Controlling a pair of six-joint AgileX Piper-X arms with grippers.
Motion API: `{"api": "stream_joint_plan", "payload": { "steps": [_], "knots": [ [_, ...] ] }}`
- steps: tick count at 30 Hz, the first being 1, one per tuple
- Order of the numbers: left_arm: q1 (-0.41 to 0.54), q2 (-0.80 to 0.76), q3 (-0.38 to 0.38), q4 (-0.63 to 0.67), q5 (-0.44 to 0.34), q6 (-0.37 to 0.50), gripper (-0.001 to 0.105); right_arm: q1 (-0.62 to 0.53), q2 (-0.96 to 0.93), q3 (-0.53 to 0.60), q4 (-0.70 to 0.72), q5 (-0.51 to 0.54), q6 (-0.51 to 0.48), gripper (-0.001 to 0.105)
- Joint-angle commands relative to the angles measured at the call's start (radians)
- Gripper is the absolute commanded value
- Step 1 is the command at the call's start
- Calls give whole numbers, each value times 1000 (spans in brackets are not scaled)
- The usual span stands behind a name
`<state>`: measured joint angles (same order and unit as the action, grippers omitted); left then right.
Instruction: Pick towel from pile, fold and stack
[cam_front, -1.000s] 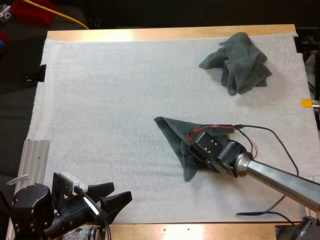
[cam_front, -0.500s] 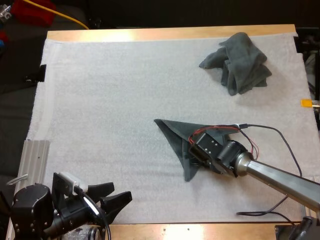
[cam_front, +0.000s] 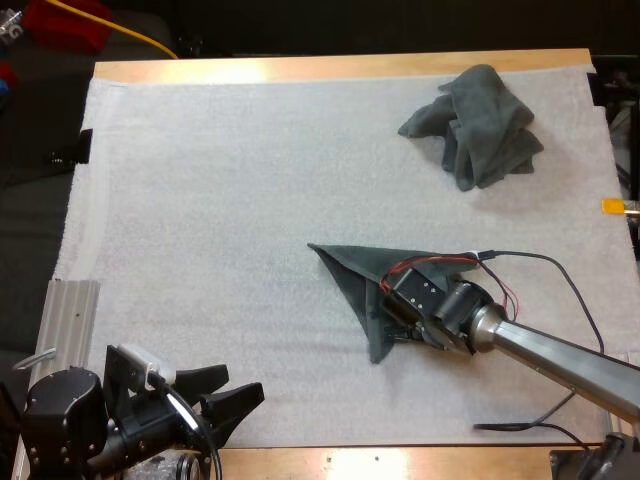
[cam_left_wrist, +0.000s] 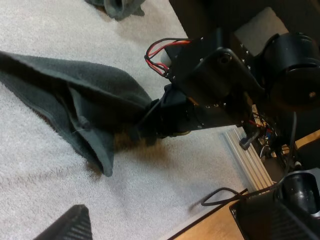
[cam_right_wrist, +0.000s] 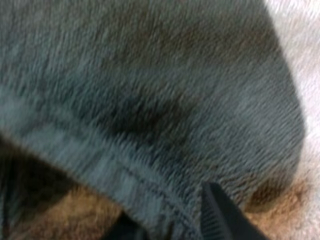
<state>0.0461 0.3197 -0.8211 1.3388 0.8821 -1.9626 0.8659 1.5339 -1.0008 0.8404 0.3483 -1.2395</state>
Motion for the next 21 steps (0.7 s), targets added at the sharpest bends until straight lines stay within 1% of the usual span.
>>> {"api": "stream_joint_plan", "payload": {
  "steps": [1,8,11,16,19,21],
  "knots": [
    [-5,2,-8,4,13,-9,70,1,-3,-1,20,-16,-32,0],
    [-8,2,-8,4,13,2,70,27,-97,-1,27,-12,-143,1],
    [-34,2,-8,2,13,22,70,37,-158,-1,30,-16,-182,1],
    [-83,6,-8,2,5,43,70,37,-271,-1,63,-17,-216,1],
    [-96,19,-8,2,3,77,70,37,-341,-1,97,-20,-241,1],
    [-101,35,-8,2,-17,89,70,37,-385,-1,131,-29,-250,1]
  ]
}}
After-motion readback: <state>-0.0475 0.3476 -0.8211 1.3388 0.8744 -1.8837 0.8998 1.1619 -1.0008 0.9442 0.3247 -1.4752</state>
